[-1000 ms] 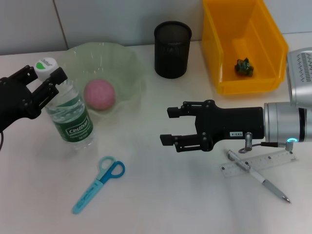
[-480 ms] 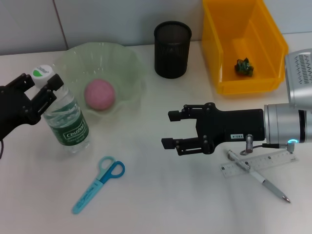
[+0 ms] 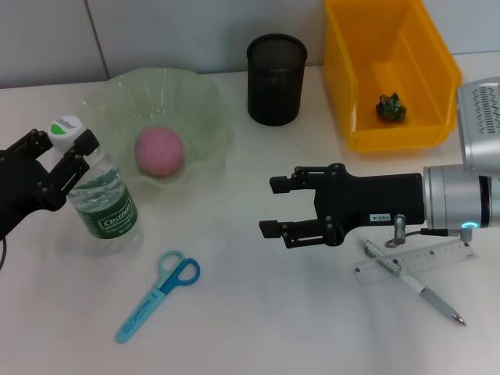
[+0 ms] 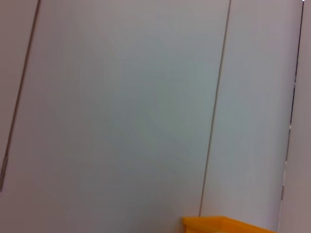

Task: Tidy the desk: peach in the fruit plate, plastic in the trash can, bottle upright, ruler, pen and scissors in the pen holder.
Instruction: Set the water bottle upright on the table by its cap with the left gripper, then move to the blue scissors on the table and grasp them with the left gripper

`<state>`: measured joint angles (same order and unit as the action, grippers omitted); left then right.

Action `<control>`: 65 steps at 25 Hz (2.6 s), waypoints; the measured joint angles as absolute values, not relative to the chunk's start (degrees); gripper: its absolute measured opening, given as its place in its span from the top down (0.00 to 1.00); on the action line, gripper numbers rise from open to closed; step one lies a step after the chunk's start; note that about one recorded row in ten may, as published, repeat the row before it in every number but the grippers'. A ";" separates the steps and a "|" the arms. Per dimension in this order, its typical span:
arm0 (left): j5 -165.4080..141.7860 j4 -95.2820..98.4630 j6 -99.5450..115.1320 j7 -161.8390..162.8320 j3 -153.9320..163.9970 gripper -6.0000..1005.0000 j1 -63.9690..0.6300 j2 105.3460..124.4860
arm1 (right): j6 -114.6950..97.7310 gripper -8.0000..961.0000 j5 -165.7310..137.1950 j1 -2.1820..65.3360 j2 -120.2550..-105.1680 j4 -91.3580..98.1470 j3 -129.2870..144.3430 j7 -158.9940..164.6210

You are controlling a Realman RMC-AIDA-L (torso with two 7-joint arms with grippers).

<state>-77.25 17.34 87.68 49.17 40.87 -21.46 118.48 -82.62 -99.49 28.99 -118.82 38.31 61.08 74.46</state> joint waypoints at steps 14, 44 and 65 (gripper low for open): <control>-77.25 15.83 86.40 46.13 39.04 0.42 -21.36 118.57 | -82.61 0.23 -99.50 29.01 -118.87 38.42 61.08 74.43; -75.91 13.68 85.03 44.29 38.20 0.38 -21.38 118.65 | -82.79 0.24 -99.49 28.96 -118.92 38.36 61.08 74.64; -77.58 21.60 90.05 55.64 38.97 0.18 -15.91 117.67 | -83.19 0.24 -99.46 28.75 -118.91 38.41 60.86 75.07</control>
<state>-77.58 21.60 90.05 55.64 38.97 -15.91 117.67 -83.19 -99.46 28.75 -118.91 38.41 60.87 75.08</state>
